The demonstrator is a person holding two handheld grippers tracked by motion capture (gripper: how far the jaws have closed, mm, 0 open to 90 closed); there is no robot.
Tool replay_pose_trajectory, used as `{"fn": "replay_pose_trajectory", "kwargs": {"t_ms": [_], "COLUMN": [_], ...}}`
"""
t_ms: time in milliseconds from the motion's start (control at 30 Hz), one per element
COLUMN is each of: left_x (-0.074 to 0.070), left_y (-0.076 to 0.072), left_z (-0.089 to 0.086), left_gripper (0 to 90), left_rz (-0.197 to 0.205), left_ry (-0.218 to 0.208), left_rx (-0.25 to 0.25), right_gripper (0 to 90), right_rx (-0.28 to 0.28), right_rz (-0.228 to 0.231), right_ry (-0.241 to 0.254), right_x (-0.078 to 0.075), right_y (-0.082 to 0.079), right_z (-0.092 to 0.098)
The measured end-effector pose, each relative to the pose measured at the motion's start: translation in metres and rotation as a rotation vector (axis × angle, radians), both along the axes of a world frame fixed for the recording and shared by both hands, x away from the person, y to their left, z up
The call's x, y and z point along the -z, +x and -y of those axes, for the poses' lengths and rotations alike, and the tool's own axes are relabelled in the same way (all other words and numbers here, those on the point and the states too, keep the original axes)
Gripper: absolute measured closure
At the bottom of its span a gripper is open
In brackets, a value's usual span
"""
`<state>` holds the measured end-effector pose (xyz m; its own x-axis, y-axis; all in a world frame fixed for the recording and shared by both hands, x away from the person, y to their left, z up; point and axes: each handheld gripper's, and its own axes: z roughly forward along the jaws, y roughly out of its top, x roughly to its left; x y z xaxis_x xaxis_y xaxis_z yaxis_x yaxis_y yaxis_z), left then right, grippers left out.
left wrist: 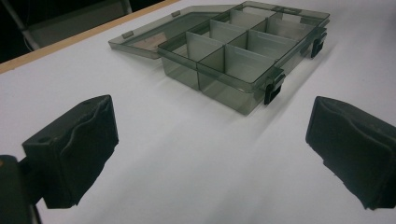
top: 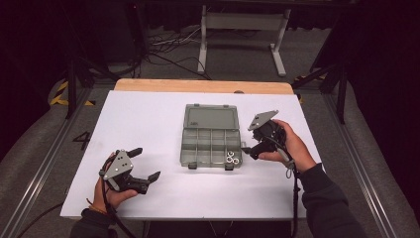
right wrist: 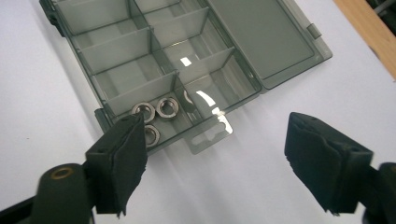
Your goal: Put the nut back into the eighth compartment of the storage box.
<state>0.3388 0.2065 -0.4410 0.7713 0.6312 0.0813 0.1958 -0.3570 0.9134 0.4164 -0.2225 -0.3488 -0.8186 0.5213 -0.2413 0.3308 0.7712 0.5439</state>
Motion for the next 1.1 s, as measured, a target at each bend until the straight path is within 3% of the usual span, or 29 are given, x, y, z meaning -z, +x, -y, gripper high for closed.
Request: {"fn": "replay_pose_trajectory", "kwargs": {"t_ms": [233,867,1100], "left_x": [0.000,0.001,0.001], "left_y": [0.000,0.001,0.001], "left_z": [0.001,0.002,0.002], "left_gripper": [2.8,2.8,2.8], "left_rz": [-0.001,-0.004,-0.006], "left_ry": [0.001,0.006,0.008], "left_rx": [0.002,0.005,0.005], "right_gripper": [14.8,10.6,10.5], "right_rx": [0.011,0.034,0.047], "right_rz": [0.028,0.132,0.135], "right_ry": [0.015,0.126,0.151], "right_x": [0.002,0.012,0.021], "right_y": [-0.004,-0.019,-0.025], "right_z": [0.006,0.029,0.039]}}
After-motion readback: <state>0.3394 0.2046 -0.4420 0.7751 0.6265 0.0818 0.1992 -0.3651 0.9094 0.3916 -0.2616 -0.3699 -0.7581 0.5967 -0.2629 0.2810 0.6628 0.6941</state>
